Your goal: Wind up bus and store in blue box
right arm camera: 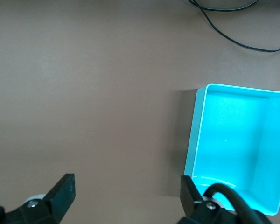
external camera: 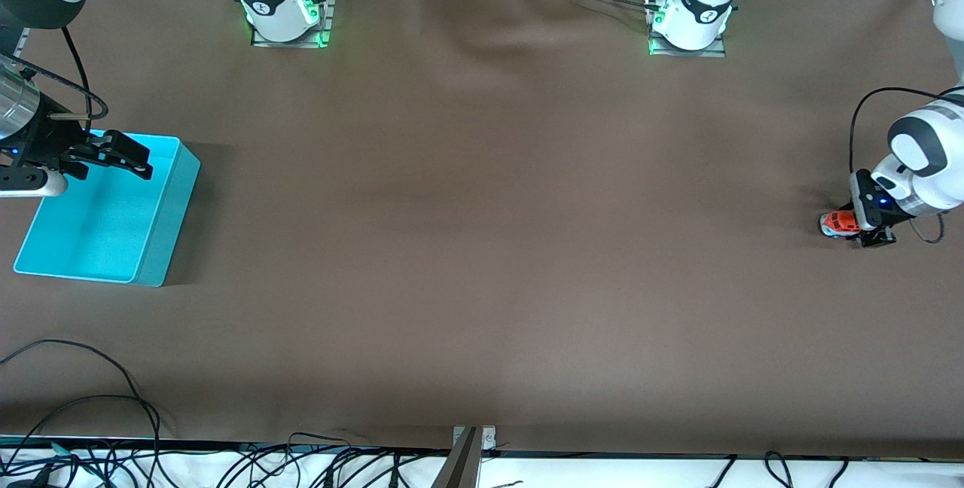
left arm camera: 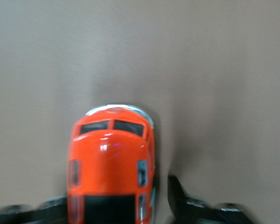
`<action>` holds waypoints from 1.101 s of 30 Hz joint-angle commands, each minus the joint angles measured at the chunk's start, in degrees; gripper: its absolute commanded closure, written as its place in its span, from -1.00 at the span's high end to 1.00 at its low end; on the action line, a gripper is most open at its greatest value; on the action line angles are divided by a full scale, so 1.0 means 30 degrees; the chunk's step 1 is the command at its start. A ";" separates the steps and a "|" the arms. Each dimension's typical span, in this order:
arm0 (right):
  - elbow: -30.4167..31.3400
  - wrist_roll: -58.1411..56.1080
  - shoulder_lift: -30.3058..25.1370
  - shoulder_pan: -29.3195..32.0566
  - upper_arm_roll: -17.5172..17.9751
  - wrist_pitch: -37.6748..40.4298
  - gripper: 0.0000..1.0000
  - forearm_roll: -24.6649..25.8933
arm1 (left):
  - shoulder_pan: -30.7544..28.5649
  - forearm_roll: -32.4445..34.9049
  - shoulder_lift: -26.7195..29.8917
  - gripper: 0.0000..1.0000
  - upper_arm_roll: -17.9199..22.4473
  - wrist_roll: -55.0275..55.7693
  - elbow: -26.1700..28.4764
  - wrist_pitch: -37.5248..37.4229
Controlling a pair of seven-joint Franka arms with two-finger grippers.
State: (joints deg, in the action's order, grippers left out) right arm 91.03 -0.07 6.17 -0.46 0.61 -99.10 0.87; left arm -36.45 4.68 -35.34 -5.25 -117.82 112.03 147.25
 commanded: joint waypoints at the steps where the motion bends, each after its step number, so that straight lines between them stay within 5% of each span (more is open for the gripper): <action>1: -0.0400 0.0198 0.0110 -0.0198 -0.0203 0.0105 1.00 -0.0233 | -0.0124 0.0170 -0.0174 1.00 -0.0094 0.0219 -0.0693 -0.1327; 23: -0.0400 0.0198 0.0110 -0.0198 -0.0203 0.0134 1.00 -0.0233 | 0.0667 0.0170 0.5244 1.00 -0.0941 0.4582 -0.1072 -0.7420; 33: -0.0400 0.0198 0.0110 -0.0198 -0.0203 0.0134 1.00 -0.0233 | 0.0725 0.0345 0.6390 1.00 -0.3431 1.0731 -0.4936 -1.3569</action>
State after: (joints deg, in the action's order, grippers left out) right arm 91.00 -0.06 6.18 -0.46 0.60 -99.11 0.87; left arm -34.60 4.67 -16.58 -12.48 -94.82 103.54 116.31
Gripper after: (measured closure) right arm 0.000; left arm 0.000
